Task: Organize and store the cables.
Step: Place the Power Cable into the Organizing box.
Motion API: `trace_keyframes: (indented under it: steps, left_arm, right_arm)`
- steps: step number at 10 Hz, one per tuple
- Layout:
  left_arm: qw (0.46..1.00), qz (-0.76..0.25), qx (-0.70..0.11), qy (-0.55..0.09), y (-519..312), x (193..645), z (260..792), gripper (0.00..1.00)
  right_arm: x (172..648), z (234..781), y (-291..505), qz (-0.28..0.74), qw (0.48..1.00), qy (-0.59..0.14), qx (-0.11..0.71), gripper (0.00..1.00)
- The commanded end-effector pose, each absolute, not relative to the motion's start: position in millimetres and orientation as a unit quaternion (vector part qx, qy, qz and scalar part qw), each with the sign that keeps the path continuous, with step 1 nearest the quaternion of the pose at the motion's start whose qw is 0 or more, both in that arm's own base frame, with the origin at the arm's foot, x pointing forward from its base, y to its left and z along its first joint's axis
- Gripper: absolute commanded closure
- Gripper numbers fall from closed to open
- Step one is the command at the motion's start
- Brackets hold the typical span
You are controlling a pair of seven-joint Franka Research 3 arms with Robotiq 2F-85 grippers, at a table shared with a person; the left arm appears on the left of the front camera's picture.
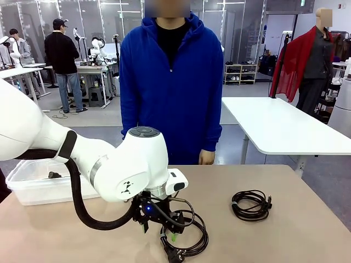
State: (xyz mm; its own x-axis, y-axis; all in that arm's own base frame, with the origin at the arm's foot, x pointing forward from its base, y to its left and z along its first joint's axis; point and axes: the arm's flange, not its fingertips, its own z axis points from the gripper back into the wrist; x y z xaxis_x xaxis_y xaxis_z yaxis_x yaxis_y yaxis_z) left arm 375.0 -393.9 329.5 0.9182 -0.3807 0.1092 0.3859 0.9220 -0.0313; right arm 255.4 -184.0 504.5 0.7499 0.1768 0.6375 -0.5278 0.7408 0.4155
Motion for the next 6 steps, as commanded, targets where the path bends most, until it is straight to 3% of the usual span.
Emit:
trace_keyframes:
  steps: [1,6]
  left_arm:
    - [0.982,-0.181,-0.015,-0.055,-403.6,379.9,327.4,0.00]
    - [0.984,-0.172,-0.021,-0.051,-402.8,380.3,329.9,0.00]
  right_arm:
    - [254.3,505.6,-185.7,0.207,0.882,-0.298,0.301,0.00]
    - [254.3,505.6,-185.7,0.207,0.882,-0.298,0.301,0.00]
